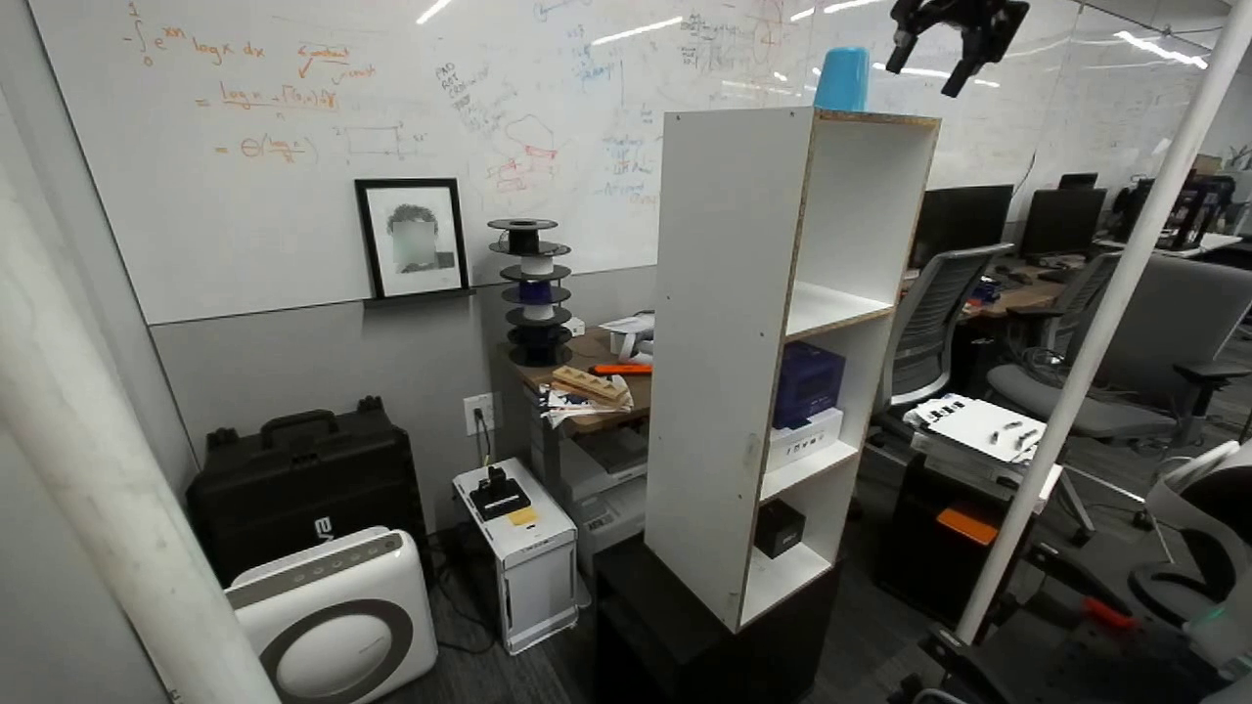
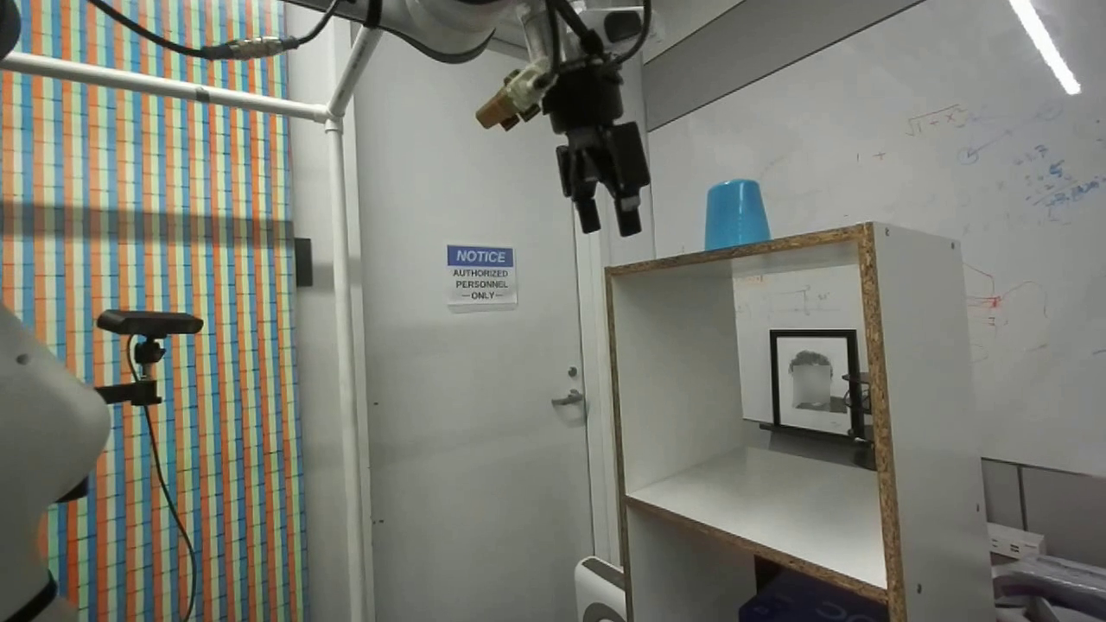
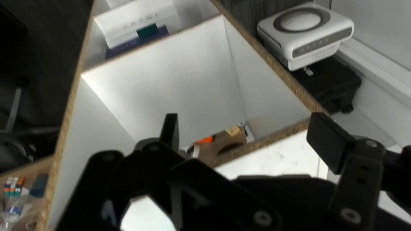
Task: Pick up the cup from the shelf and put it on top of the cabinet
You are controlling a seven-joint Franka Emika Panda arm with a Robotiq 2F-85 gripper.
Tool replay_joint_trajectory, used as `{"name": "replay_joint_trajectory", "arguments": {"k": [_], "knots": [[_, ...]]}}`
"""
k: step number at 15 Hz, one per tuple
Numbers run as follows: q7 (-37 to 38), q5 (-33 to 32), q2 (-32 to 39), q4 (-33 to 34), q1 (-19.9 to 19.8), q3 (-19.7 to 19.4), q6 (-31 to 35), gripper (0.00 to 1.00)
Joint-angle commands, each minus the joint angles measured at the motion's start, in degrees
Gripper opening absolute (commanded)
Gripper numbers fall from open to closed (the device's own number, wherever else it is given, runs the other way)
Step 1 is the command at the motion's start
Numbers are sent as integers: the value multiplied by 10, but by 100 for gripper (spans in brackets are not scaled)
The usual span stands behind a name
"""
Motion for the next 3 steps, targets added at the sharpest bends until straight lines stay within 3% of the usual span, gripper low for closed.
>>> {"name": "replay_joint_trajectory", "arguments": {"k": [1,2,3], "knots": [[-8,-50,-49,-52,-11,2,-83,100],[0,-29,-22,-21,-4,-1,-61,100],[-1,-38,-30,-34,-6,-1,-74,100]]}}
